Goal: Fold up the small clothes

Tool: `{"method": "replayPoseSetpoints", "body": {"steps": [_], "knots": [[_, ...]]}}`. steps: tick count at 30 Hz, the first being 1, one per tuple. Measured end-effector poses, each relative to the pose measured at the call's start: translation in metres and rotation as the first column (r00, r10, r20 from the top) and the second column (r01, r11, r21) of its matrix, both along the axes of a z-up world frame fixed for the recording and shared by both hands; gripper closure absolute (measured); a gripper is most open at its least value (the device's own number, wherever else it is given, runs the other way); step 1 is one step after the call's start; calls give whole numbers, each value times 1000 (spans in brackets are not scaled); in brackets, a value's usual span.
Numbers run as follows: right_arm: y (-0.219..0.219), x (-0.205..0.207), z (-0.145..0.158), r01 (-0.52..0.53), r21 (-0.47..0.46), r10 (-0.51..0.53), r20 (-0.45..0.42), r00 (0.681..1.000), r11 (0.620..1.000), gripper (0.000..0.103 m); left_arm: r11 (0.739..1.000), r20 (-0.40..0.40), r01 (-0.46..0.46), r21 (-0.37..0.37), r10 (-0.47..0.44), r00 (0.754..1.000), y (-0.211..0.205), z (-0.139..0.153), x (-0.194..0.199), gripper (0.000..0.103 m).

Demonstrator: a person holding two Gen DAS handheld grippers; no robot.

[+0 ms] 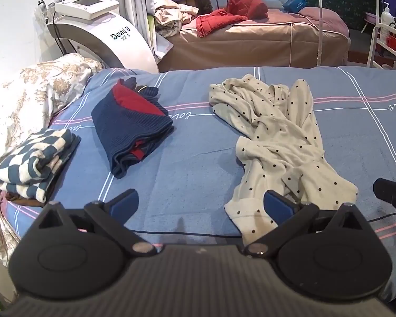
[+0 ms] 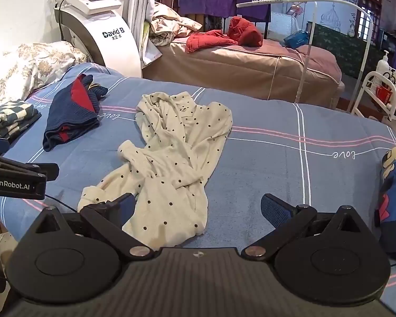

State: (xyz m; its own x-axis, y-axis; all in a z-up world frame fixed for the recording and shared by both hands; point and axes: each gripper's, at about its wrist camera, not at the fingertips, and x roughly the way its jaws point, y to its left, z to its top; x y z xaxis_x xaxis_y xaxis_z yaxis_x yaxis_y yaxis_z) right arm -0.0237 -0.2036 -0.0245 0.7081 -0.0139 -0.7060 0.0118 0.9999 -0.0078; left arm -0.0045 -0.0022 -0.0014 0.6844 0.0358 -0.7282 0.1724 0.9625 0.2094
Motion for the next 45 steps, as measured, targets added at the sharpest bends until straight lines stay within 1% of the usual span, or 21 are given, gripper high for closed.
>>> {"method": "replayPoseSetpoints", "body": {"steps": [2, 4, 17, 45], "knots": [[0, 2, 0, -1, 0, 1, -4, 1000, 1000, 0, 1000, -16, -3, -23, 2, 1000, 5, -5, 3, 0], [0, 3, 1, -6, 0, 6, -14, 1000, 1000, 0, 999, -30, -13, -30, 12, 999, 8, -9, 5, 0], [6, 7, -1, -20, -7, 19, -41, 999, 1000, 0, 999, -61, -26, -32, 24, 998, 12, -19, 8, 0], [10, 8, -6, -28, -4, 27, -56, 998, 1000, 0, 999, -85, -34, -37, 30, 996, 16, -27, 9, 0]]}}
